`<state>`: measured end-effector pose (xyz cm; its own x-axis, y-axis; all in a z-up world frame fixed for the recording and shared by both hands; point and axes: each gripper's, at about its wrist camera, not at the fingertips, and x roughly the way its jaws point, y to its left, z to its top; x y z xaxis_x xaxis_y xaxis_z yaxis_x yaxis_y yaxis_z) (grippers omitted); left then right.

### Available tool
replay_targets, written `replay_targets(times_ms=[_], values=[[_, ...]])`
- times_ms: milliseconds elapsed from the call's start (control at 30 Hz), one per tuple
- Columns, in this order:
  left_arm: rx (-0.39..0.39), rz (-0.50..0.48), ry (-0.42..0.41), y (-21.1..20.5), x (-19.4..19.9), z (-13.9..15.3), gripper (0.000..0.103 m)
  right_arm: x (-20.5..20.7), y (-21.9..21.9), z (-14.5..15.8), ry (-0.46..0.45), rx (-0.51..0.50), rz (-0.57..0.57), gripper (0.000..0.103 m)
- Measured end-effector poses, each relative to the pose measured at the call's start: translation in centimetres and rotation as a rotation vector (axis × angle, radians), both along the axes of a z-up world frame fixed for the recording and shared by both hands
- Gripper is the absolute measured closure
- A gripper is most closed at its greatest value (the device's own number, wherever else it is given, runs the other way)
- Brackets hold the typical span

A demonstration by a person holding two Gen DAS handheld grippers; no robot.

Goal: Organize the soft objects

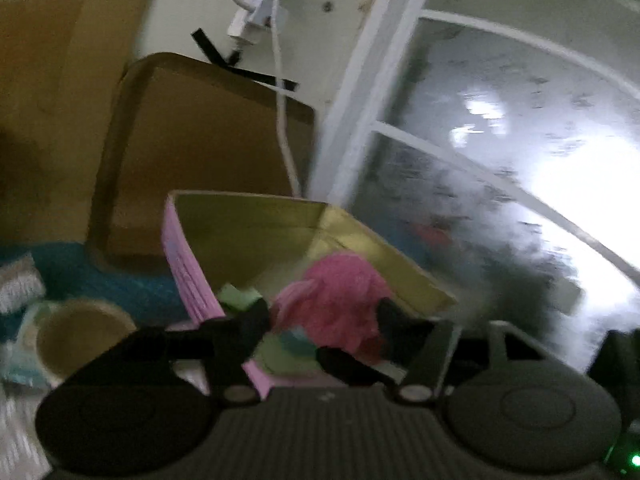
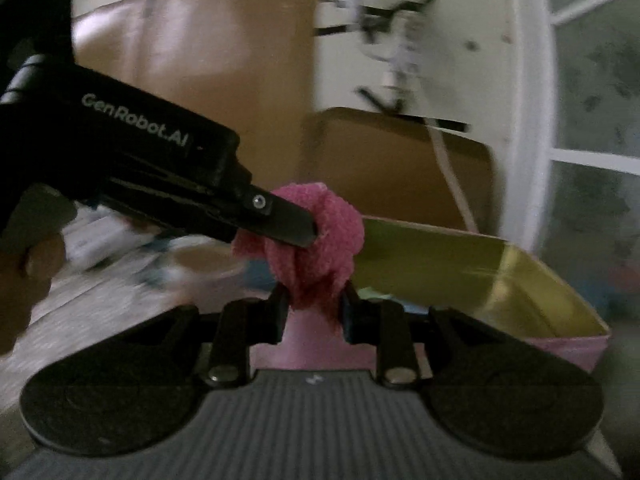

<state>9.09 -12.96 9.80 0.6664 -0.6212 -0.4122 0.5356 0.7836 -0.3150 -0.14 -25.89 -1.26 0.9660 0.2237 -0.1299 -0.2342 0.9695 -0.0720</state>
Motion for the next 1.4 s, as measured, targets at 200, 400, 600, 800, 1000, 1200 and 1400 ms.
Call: replay_targets(times_ms=[200, 400, 600, 800, 1000, 1200, 1400], values=[[-0.042, 0.062, 0.021, 2.0, -0.6, -0.6, 0.032, 5.3, -1.4, -0.3, 0.054, -0.017, -0.118, 0.044], [-0.015, 0.154, -0.031, 8.4, -4.8, -1.6, 0.03, 3.0, -2.7, -0.5, 0.018, 0.138, -0.112, 0.044], [-0.006, 0.32, 0.054, 15.6, -7.0, -4.9, 0.03, 0.0, -0.5, -0.5, 0.06, 0.215, 0.1, 0.059], [0.03, 0.419, 0.124, 20.2, -8.6, -8.4, 0.03, 0.6, 5.3, -2.1, 0.183, 0.076, 0.259, 0.059], [-0.065, 0.405, 0.16, 22.3, -8.4, -9.2, 0.03, 3.2, 8.2, -3.6, 0.274, -0.043, 0.24, 0.043], [-0.084, 0.359, 0.175, 22.0, -8.4, -9.1, 0.031, 3.2, 9.1, -4.2, 0.324, -0.026, 0.247, 0.053], [-0.179, 0.255, 0.291, 20.3, -8.5, -8.9, 0.034, 1.2, 10.2, -4.1, 0.386, 0.127, 0.361, 0.053]])
